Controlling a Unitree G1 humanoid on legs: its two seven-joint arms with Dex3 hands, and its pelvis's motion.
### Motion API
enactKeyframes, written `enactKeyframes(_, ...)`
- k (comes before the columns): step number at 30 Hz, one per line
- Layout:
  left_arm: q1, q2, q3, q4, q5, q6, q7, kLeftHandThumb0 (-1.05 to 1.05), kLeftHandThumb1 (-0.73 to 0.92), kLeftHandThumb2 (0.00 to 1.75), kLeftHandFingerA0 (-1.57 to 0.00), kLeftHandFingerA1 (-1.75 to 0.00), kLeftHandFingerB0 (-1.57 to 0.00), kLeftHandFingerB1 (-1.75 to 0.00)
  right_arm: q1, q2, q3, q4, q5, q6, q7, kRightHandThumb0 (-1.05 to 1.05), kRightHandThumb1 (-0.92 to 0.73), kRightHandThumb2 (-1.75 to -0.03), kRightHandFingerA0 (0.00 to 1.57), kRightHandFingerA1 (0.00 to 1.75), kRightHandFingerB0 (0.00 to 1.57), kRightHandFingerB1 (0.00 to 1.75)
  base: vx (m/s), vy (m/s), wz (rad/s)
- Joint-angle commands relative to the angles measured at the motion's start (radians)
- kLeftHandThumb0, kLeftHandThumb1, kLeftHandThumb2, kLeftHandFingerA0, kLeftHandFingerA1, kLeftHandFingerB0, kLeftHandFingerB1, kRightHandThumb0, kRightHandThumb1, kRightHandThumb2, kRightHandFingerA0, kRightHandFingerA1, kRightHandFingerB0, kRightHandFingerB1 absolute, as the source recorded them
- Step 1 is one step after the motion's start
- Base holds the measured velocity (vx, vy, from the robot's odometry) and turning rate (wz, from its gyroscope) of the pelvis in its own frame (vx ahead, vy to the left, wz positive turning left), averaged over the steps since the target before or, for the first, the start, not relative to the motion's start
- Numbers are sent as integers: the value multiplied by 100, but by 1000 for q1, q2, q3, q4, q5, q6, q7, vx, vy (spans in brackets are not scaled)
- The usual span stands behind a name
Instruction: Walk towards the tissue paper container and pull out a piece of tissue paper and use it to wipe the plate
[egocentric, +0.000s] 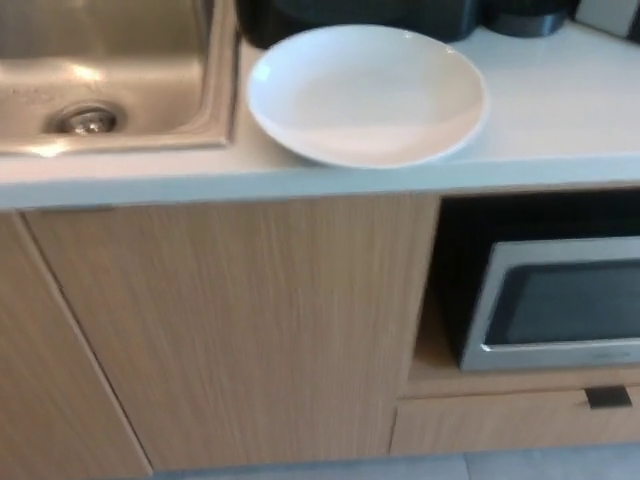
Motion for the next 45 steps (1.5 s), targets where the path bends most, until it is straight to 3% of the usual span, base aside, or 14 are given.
enactKeyframes(1,-3,7,-1,0,-1,-14,6,-13,60,73,-89,-100,-80,-71,4,-17,3,3,1,-15,-1,4,-63,-78,84,51,59,46,54,102,8)
enactKeyframes(7,3,4,-4,-13,0,-17,12,-13,61,71,-89,-101,-81,-71,-2,-10,3,-6,6,-2,-3,1,-63,-72,87,51,61,46,41,5,6)
enactKeyframes(19,-28,13,13,60,-10,-68,0,-12,60,72,-93,-101,-81,-72,-8,-12,11,-15,2,2,-2,2,-64,-77,85,51,61,46,123,-151,-1)
enactKeyframes(34,-40,20,-1,54,5,-63,17,-9,58,76,-91,-102,-84,-72,-33,-1,-10,19,30,20,27,-5,-64,-70,88,52,65,48,192,122,-7)
enactKeyframes(45,-81,36,12,123,-10,-81,-3,-13,62,71,-88,-99,-81,-72,-29,4,4,-15,16,14,22,3,-63,-75,85,52,63,47,267,-144,4)
